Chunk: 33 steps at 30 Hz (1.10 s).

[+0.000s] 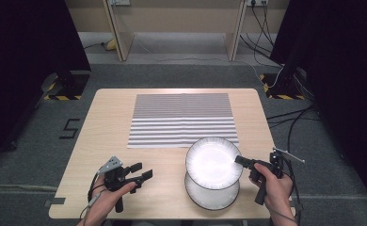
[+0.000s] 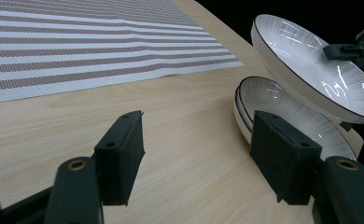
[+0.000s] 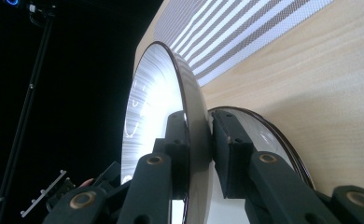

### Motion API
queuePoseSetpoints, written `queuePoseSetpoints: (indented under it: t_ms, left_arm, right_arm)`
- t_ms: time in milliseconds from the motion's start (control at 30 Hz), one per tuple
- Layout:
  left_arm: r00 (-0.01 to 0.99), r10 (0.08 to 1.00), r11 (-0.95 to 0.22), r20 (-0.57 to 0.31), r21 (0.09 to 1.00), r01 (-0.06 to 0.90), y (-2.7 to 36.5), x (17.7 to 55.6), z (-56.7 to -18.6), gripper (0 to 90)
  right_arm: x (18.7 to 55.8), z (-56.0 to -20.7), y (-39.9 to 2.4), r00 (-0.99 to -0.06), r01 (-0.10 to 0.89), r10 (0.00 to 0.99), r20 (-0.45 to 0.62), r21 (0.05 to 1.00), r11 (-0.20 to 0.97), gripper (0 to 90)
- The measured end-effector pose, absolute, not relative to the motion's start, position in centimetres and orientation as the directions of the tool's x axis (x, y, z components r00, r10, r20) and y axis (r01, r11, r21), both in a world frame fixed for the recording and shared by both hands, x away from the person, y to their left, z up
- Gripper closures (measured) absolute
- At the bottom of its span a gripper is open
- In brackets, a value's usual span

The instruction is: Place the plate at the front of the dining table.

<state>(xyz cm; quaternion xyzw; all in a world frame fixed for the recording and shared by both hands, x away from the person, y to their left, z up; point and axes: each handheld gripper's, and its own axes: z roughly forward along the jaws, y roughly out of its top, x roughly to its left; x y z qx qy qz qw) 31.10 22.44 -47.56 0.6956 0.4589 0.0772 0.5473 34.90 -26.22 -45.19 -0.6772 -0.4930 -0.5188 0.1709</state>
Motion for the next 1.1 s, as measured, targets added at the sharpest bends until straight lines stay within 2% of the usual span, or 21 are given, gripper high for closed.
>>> queuePoseSetpoints:
  t_ms: [1100]
  left_arm:
    - [0.551,0.728,0.037,-0.408,0.825,0.563,22.8,31.1,-48.3,34.6]
  right_arm:
    - [37.2,-43.7,-25.5,-0.042,0.832,0.502,0.864,0.308,-0.461,75.6]
